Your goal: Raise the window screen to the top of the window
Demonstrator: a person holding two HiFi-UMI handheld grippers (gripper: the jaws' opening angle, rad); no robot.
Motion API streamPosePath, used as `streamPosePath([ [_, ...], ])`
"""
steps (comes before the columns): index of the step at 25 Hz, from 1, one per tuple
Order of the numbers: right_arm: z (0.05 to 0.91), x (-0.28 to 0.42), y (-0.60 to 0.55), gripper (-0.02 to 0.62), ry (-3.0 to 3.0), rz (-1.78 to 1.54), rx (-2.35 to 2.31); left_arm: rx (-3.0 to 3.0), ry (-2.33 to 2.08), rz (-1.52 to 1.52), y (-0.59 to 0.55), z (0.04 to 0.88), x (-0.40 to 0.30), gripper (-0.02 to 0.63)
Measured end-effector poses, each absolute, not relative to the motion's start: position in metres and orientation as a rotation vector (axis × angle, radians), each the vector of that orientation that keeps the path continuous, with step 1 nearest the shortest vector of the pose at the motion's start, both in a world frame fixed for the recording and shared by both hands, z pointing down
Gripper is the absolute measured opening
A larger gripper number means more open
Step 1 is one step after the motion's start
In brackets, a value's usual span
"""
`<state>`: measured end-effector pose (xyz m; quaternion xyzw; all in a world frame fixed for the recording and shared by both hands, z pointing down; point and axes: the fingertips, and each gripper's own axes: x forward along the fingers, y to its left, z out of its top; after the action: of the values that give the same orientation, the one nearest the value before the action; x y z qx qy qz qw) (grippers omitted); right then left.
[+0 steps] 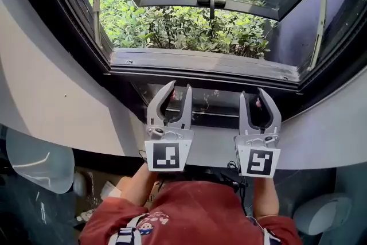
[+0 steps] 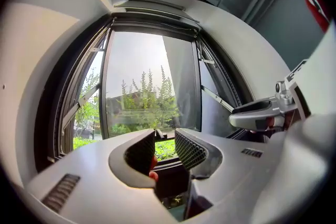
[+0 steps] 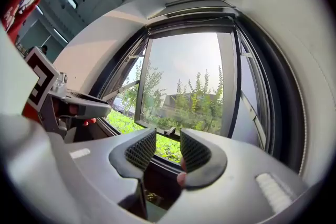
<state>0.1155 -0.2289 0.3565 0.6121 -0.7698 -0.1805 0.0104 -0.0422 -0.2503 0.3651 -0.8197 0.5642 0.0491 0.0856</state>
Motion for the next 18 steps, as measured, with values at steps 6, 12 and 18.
streamPosePath([
  [6, 0.378, 0.121, -0.223, 0.099, -2.398, -0.465, 1.965, -2.468, 1.699, 0.115, -0.246, 0.383, -0.046, 0.086],
  [12, 0.383, 0.125, -0.22, 0.011, -2.394, -0.449, 2.012, -2.467, 1.714, 0.099, -0.241, 0.394, -0.048, 0.032],
  [18, 0.384, 0.122, -0.218, 0.009, -2.393, -0.466, 2.012, -2.471, 1.705, 0.091, -0.238, 0.4, -0.047, 0.005],
])
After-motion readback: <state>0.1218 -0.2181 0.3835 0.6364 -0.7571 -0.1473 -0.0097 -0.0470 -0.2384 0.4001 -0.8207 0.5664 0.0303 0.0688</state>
